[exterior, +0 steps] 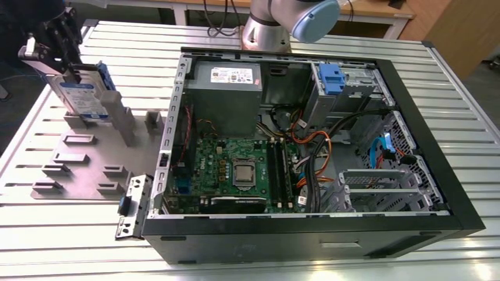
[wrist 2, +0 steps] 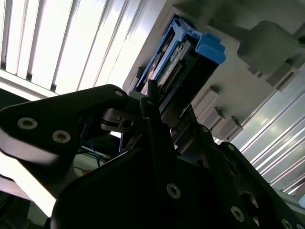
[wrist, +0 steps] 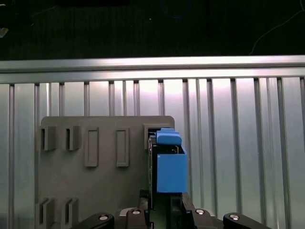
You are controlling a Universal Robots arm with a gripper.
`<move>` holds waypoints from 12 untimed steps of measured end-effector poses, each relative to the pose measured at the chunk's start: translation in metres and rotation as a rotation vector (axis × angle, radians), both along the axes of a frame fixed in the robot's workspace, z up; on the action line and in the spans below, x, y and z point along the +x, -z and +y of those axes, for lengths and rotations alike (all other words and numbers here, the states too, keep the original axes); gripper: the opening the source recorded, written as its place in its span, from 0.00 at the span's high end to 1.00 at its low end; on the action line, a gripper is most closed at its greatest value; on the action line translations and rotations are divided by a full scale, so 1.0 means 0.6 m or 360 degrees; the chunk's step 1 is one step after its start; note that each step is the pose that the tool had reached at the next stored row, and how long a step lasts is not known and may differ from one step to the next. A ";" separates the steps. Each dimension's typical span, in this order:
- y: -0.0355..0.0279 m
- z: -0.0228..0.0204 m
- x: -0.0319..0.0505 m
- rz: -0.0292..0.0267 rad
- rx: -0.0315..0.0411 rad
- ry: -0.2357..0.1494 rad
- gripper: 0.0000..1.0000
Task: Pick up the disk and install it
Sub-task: 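Pick up the disk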
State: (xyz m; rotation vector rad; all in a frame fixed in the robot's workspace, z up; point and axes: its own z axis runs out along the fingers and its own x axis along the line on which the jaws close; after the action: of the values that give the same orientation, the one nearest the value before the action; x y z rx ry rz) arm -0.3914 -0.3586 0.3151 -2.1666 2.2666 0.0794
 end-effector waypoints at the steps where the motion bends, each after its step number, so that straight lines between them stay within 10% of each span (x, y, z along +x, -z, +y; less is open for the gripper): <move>1: -0.004 0.0000 0.000 0.00001 0.0000 0.0000 0.65; 12: -0.015 0.0000 0.000 0.00000 0.0000 0.0000 0.65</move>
State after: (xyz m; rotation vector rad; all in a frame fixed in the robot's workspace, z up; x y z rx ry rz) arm -0.3914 -0.3586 0.3243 -2.1665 2.2666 0.0794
